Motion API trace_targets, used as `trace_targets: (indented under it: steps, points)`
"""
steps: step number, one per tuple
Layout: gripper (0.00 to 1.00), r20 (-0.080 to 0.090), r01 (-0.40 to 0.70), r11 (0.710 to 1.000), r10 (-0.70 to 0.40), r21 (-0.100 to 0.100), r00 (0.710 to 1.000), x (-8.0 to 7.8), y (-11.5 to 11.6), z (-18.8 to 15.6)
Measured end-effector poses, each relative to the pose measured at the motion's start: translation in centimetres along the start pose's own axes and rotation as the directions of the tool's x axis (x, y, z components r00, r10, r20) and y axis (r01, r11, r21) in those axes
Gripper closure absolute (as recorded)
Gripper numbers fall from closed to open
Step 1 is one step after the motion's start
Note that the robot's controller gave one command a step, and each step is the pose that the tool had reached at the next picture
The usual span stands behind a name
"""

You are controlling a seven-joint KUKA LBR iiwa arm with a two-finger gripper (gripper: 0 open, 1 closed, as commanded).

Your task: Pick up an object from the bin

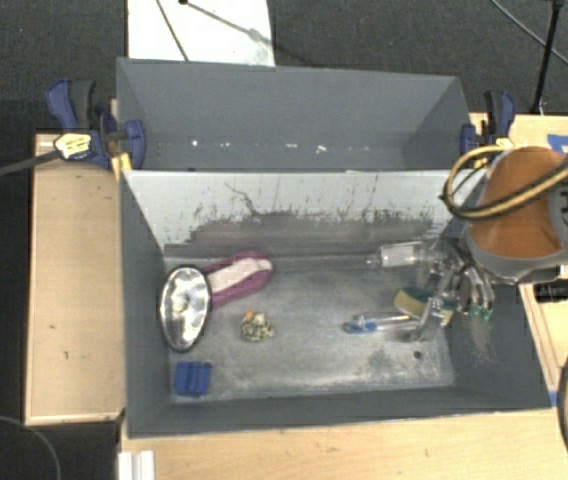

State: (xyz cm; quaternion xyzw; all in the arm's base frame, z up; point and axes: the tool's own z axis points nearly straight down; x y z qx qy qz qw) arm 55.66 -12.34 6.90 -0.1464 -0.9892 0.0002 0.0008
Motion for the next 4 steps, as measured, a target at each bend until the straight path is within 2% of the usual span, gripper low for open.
trace_targets:
  steps: [1,2,3,4]
  points:
    - [1.00,0.000,0.002,1.000,-0.002,0.000,1.000,0.0,0.0,0.0]
    - [1.00,0.010,0.006,1.000,-0.006,-0.002,1.000,-0.2,0.0,-5.5]
    - [1.00,0.010,0.009,1.000,-0.009,-0.002,1.000,-0.4,0.0,-10.0]
    - [1.00,0.007,0.011,1.000,-0.011,-0.001,1.000,-0.5,0.0,-10.6]
